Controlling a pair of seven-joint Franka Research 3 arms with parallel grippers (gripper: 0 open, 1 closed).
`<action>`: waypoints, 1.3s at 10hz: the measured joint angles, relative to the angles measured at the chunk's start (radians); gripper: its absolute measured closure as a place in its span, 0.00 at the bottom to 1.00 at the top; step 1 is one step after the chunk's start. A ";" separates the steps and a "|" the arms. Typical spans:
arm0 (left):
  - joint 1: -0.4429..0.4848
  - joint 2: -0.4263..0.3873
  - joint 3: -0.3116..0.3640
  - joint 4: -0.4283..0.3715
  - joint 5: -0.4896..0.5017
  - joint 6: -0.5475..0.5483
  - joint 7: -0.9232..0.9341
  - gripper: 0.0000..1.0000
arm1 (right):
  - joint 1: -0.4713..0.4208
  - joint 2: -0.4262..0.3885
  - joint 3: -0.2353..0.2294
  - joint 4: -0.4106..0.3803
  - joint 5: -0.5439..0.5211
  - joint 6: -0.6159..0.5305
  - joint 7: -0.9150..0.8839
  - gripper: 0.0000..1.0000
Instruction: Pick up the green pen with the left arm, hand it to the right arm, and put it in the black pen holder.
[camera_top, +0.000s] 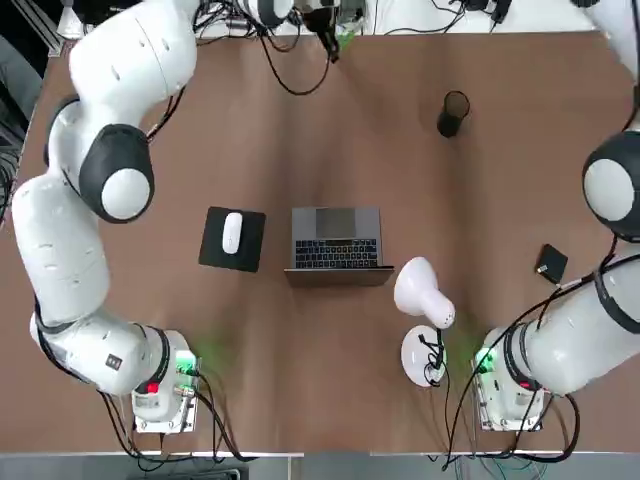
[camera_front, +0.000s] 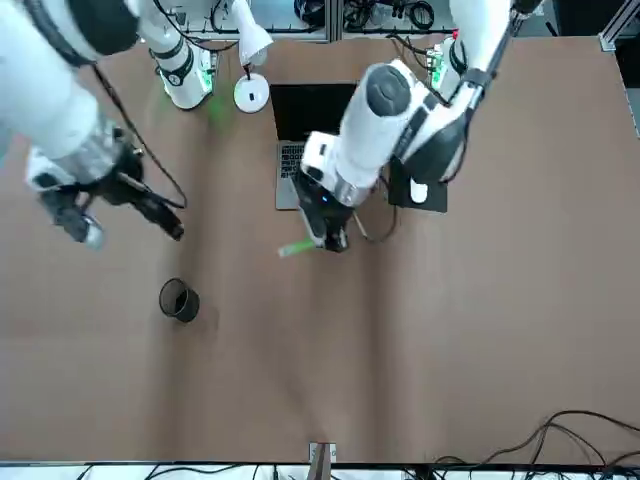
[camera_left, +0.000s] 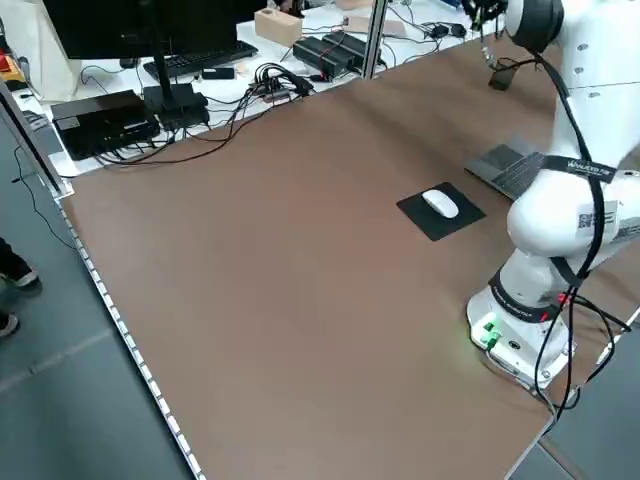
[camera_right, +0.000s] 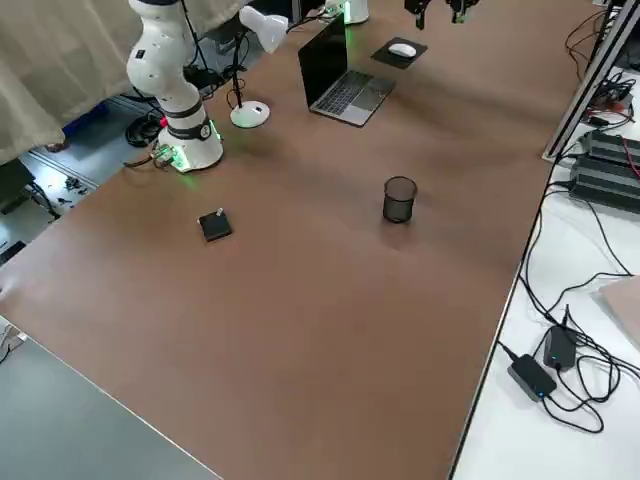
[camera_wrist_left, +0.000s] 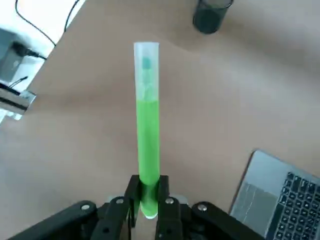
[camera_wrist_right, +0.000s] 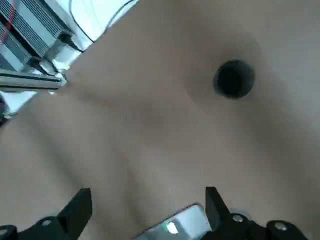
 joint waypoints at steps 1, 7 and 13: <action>-0.010 0.000 -0.001 0.008 0.000 0.002 -0.007 0.82 | 0.041 0.022 0.000 0.000 0.000 0.066 0.100 0.00; -0.068 0.000 -0.004 0.022 0.000 0.044 -0.084 0.82 | 0.165 0.103 -0.002 0.001 0.000 0.223 0.367 0.04; -0.066 0.000 0.006 0.026 0.000 0.071 -0.087 0.82 | 0.166 0.104 -0.005 0.001 0.000 0.221 0.366 0.41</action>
